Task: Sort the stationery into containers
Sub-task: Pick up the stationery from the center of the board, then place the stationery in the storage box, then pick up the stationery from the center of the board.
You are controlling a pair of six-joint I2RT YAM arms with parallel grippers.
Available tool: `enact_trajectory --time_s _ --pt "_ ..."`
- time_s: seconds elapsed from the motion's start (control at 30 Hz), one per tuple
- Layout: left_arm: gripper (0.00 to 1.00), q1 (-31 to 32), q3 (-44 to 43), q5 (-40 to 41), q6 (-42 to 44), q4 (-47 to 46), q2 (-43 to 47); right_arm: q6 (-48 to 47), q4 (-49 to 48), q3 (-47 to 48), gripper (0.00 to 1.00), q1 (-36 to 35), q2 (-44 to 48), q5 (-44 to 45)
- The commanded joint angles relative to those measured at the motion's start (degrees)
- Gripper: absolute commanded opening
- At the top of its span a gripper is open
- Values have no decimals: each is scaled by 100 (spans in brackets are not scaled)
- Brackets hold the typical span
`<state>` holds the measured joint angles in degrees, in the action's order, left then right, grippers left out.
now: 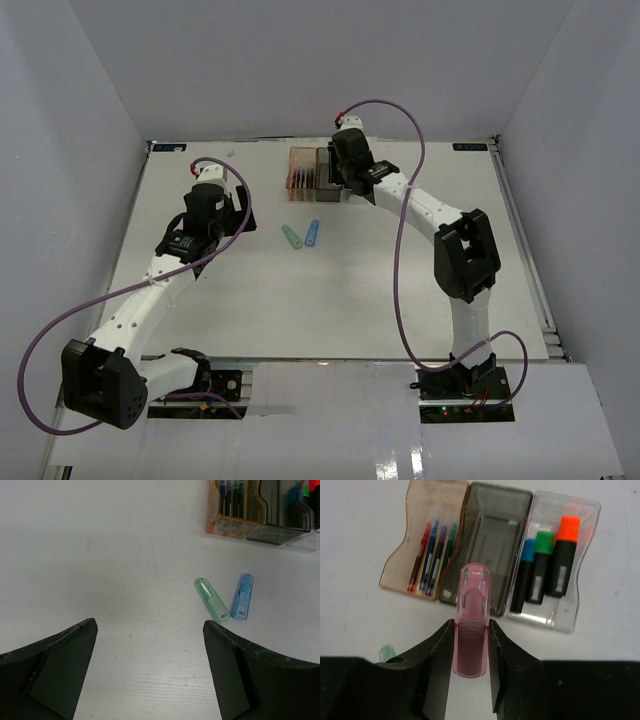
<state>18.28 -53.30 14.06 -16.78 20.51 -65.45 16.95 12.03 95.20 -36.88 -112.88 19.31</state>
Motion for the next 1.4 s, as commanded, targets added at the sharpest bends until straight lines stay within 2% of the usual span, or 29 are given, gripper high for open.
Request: enact_trajectory --time_s 0.0,0.27,0.3,0.6,0.7,0.83,0.9,1.0,1.03,1.07,1.2,1.37 --pt "98 -18 -49 -132 -36 -100 85 -253 36 928 29 181 -697 -384" --pt "98 -27 -49 -141 -28 -100 85 -333 -17 2248 36 454 -1886 -463" --pt "98 -35 -49 -141 -28 -100 85 -333 -17 2423 40 480 -2052 -472" --pt "98 -35 -32 -194 8 -100 59 -596 -298 2399 64 542 -2081 -630" --pt "98 -35 -23 -88 25 -100 76 -666 -342 1969 66 524 -1669 -543" --pt "98 -44 -14 -79 34 -100 120 -1044 -728 653 70 331 -476 -113" --pt "98 -44 -23 -97 43 -100 129 -1289 -773 299 72 130 -104 238" --pt "98 -44 -14 -53 52 -109 199 -1396 -781 -456 78 -99 599 687" --pt "98 -44 -5 -36 43 -100 234 -1387 -825 -684 84 -135 975 775" --pt "98 -35 -5 -27 51 -100 243 -1344 -991 -1191 86 -187 1179 741" --pt "98 -44 -5 -106 34 -100 234 -931 -1124 -2022 84 -223 1848 214" --pt "98 -35 -5 -132 8 -109 182 -447 -896 -2137 79 -564 1691 204"
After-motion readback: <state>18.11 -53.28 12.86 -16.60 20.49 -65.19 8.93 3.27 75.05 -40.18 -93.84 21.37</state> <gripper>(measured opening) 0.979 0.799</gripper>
